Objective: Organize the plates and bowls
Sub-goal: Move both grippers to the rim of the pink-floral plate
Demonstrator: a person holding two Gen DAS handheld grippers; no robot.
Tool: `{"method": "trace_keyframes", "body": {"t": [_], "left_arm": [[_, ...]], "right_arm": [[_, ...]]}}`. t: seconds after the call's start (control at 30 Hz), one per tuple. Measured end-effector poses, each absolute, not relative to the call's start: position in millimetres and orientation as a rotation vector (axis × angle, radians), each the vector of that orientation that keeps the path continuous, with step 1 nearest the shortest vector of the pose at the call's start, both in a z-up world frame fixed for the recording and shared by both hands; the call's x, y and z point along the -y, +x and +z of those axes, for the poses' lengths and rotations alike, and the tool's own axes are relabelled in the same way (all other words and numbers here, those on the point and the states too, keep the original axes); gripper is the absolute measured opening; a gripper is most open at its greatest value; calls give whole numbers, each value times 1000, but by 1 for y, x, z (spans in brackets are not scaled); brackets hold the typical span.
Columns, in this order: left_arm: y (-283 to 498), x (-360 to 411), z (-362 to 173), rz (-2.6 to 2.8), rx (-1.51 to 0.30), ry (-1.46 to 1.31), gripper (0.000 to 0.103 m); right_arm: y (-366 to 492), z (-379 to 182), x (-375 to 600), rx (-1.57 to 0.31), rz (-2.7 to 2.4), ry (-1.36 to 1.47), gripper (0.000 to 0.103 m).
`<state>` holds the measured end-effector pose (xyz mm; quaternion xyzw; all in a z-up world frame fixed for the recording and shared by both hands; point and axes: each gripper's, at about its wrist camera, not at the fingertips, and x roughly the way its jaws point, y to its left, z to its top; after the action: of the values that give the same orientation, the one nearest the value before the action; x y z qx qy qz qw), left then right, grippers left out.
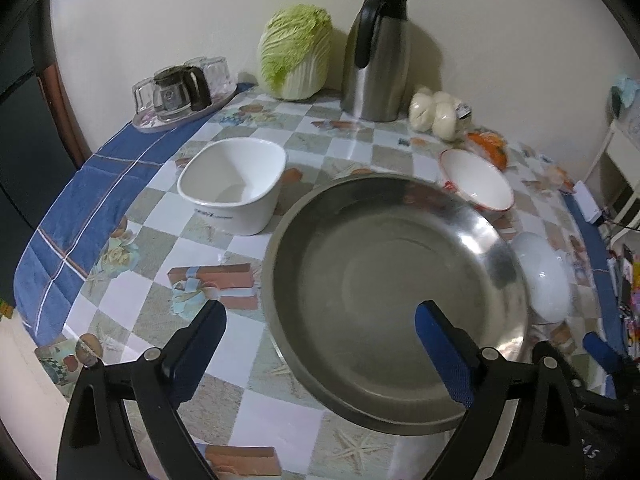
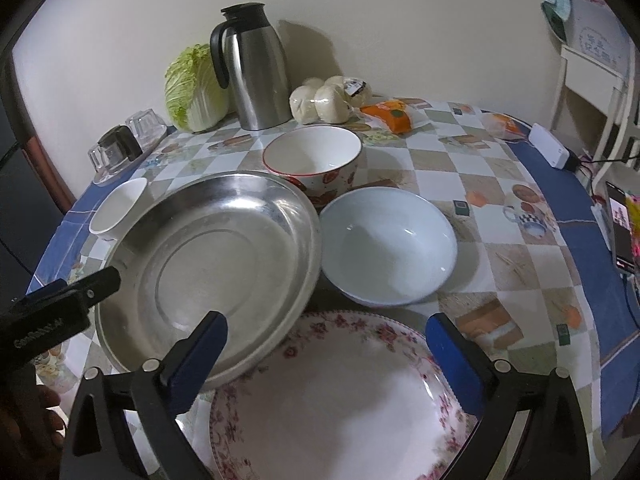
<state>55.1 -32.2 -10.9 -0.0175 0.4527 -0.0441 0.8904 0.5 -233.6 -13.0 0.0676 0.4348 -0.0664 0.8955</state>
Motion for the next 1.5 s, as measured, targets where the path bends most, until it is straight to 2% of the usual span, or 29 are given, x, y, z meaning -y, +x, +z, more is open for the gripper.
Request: {"method": "trace_keyframes", "body": {"t": [0.47,0.93,1.0,1.07,1.2,1.23,1.27,1.5], "left_arm": [[29,71,1,-230,-943,56,96],[19,88,-21,-324,-1137,-37,95],[18,92,-24,-340,-1155,-30,94],[17,95,-27,-351,-1170,-20,88],[15,102,-28,-350,-1166,24,86],[14,102,-27,-352,-1164,25,80],[14,103,-26,-356,-1163,26,76],[10,106,-27,-347,-1168,62,76]], "right_arm": [[-28,-13,267,-935,-227,270,101],[-37,-38,319,-1070,-342,436,101],[-35,-44,323,-1100,-346,455,101],[-35,-49,325,-1118,-350,468,101],[-35,-55,329,-1139,-370,489,101],[-35,-57,330,-1143,-374,491,101],[-35,-58,331,-1148,-379,494,100],[-36,-62,334,-1164,-387,519,84]]}}
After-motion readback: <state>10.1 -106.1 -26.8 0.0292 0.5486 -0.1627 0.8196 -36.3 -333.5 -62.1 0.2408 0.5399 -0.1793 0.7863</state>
